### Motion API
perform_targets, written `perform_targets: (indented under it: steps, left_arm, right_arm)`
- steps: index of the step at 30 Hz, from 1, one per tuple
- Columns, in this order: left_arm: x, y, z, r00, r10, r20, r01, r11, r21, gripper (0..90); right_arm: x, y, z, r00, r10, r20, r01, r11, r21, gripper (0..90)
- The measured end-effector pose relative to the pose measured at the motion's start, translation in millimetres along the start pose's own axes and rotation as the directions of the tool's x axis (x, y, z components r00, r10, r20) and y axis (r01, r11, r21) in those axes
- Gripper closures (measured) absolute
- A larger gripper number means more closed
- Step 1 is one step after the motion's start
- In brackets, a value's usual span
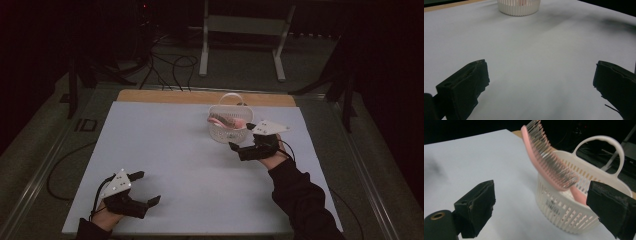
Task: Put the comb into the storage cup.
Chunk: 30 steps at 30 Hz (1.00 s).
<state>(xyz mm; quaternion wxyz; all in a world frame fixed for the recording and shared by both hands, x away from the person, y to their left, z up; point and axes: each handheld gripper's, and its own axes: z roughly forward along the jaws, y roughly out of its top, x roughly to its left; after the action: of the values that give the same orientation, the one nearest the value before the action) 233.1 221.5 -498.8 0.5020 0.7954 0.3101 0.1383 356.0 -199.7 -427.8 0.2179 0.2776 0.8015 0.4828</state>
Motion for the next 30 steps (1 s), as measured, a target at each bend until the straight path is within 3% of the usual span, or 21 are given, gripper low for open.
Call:
perform_targets:
  steps: [16,30]
  left_arm:
    - [-0.8,0.2,-0.3,1.0000,0.006,0.000,-0.006,1.0000,0.002,0.1]
    - [-1.5,0.6,-0.3,0.9999,0.011,-0.002,-0.011,0.9999,0.001,0.1]
  right_arm:
    - [8.5,-35.7,-7.1,0.9985,0.052,-0.017,-0.051,0.999,0.018,8.6]
    - [17.3,-73.7,-18.6,0.9944,0.075,-0.076,-0.070,0.996,0.055,8.6]
